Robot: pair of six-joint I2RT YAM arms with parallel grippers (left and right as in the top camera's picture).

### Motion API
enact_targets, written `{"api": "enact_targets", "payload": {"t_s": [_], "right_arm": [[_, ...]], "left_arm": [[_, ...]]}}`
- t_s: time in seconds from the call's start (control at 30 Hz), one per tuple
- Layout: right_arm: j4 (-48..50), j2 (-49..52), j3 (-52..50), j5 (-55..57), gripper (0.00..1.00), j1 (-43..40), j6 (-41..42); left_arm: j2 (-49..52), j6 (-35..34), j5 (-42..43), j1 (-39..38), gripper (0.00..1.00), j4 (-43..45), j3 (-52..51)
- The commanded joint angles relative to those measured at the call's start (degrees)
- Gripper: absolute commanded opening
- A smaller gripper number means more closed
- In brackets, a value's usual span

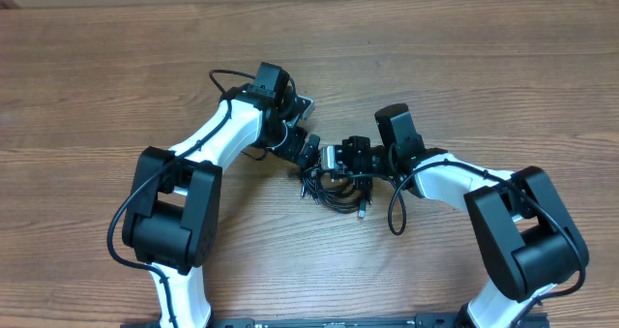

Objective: Untangle cables

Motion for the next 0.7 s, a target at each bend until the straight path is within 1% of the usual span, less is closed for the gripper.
{"api": "enact_targets", "payload": {"t_s": [0.0,0.43,0.67], "right_arm": [[0.0,-2.1,1.4,-1.2,0.04,-0.5,0.2],[0.0,-3.0,1.4,-1.3,0.04,-0.5,0.2],[0.0,-3.1,1.4,-1.1,0.04,-0.9,0.4]], "left_arm": [[9.5,-1.6,-1.1,-0.7,1.00,-0.7,-4.7],[9.7,-1.0,-3.1,-1.4,0.99,-1.9,-5.0],[11.3,-1.0,-4.3,-1.5,1.00,-1.0,-5.8]]}}
